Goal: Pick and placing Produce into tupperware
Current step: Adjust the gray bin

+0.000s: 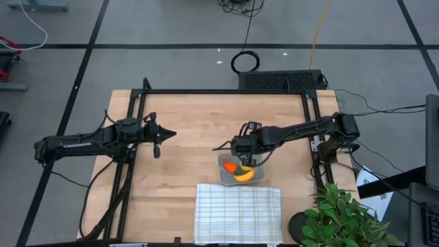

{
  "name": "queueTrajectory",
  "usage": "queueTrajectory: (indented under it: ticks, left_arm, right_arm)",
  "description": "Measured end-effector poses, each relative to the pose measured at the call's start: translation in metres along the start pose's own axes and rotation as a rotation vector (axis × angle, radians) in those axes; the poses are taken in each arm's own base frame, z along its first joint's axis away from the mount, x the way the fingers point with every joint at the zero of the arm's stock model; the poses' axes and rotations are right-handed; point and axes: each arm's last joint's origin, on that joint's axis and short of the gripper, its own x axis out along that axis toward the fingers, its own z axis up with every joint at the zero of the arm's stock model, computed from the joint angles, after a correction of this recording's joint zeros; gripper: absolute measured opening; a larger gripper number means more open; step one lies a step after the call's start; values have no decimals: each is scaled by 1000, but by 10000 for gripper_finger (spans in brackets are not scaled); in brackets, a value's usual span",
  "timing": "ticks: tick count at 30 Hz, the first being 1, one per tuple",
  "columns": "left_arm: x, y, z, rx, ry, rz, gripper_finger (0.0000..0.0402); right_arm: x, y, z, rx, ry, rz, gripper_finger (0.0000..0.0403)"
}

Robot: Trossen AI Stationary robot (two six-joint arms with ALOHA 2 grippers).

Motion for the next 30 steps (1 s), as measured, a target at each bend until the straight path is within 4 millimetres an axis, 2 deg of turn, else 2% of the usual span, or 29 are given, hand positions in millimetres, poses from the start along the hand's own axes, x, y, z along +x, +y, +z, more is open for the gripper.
queueTrajectory:
  ticks: [10,14,19,30]
  left_arm:
    - [0,0,0,-3,0,0,21]
    - [0,0,0,-4,0,0,21]
    - [0,0,0,-7,0,0,21]
    - [0,0,0,-11,0,0,21]
  right_arm:
    - [7,-12,-9,65,110,36,0]
    - [15,-13,-15,81,162,96,0]
    - [22,-12,-23,88,199,87,0]
    - [23,-11,-27,121,247,127,0]
